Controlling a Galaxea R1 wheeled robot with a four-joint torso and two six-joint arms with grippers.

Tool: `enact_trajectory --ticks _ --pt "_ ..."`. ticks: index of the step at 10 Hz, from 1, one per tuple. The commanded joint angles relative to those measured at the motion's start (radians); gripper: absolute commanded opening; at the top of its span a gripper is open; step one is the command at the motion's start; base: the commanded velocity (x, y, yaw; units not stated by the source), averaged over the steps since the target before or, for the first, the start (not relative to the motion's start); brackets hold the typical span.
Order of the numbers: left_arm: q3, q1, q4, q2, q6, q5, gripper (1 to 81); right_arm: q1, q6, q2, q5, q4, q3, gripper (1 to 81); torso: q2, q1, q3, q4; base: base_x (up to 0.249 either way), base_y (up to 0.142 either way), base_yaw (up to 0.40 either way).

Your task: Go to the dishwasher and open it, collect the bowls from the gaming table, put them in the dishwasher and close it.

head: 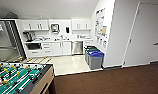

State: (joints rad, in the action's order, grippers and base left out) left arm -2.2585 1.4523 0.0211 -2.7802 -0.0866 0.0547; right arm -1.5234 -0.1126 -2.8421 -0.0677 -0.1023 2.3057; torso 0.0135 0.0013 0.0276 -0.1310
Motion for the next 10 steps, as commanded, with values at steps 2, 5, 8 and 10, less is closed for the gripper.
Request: enact_trajectory --ticks 2,5,8,10 --pt "0.014 -0.043 -0.009 0.011 -0.01 0.022 81.1 0.042 0.001 0.034 0.031 -0.005 -0.057 81.1 0.0 0.0 0.0 0.0 0.16 0.0 0.0" --pt "0.014 -0.043 -0.009 0.011 -0.01 0.022 81.1 0.045 0.001 0.033 0.032 -0.005 -0.071 81.1 0.0 0.0 0.0 0.0 0.16 0.0 0.0" --pt "0.014 -0.043 -0.009 0.01 -0.01 0.022 81.1 0.044 0.001 0.034 0.031 -0.005 -0.063 81.1 0.0 0.0 0.0 0.0 0.173 0.0 0.0" --pt "0.014 -0.043 -0.009 0.01 -0.01 0.024 81.1 0.048 -0.004 0.027 0.034 -0.005 -0.053 81.1 0.0 0.0 0.0 0.0 0.183 0.0 0.0"
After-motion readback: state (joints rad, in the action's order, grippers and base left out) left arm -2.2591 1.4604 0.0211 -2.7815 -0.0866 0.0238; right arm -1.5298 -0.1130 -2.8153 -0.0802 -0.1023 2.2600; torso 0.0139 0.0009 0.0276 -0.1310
